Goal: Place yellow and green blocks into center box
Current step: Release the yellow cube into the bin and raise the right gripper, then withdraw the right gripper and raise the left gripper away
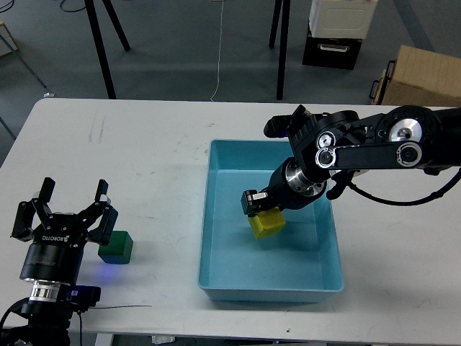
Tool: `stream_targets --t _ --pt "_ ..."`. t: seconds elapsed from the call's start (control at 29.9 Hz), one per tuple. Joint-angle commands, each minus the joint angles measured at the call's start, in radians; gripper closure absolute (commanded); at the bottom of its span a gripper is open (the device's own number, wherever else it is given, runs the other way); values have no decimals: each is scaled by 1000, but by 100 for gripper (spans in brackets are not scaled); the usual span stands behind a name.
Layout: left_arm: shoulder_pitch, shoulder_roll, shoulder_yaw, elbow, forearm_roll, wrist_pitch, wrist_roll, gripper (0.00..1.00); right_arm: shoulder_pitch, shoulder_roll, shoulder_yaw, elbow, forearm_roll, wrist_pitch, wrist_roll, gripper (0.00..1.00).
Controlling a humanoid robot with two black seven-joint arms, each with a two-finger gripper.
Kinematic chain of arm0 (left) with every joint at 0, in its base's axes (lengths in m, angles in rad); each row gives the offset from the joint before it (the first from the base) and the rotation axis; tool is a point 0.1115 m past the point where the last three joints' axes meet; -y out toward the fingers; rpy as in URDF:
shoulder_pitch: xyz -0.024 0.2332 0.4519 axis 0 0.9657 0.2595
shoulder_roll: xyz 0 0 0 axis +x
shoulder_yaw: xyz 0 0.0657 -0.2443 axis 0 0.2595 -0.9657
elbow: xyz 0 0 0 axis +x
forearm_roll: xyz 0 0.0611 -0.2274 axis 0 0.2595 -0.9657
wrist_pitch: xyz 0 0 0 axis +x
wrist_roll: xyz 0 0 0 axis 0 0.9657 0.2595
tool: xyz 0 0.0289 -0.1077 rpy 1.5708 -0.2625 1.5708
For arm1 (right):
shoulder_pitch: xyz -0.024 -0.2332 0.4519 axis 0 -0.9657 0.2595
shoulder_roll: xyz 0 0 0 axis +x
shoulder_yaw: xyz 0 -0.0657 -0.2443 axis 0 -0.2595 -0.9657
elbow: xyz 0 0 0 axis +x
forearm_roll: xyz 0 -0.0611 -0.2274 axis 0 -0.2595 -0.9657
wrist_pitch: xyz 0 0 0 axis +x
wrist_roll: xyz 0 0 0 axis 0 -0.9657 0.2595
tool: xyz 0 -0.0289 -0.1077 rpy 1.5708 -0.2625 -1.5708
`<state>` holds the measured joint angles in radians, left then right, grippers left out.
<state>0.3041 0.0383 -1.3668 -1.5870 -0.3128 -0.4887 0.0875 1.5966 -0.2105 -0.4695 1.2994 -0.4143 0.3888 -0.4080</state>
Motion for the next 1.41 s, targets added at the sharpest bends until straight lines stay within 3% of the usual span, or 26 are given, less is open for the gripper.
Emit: stream_targets --t 0.0,0.2,0.4,0.57,0.8,1.04,1.17,1.37 --pt "-5 0 1 7 0 0 0 0 0 -16 2 0 8 -1 0 1" --pt "-10 0 14 9 0 0 0 0 13 -89 46 -43 26 1 3 1" --pt "-16 -2 15 10 0 0 0 0 11 -158 176 -159 199 10 0 0" --pt "-22 0 15 12 0 0 0 0 -49 -243 398 -284 359 7 3 0" --pt "-37 2 14 21 0 0 0 0 -289 -282 897 -420 506 9 12 0" --pt "-37 5 14 21 -2 0 0 0 -597 -420 1239 -443 813 100 181 0" --pt "-39 8 12 21 0 0 0 0 -884 -471 1451 -379 904 100 199 0" --pt "-46 5 12 13 0 0 0 0 -1364 -422 1782 -152 916 100 219 0"
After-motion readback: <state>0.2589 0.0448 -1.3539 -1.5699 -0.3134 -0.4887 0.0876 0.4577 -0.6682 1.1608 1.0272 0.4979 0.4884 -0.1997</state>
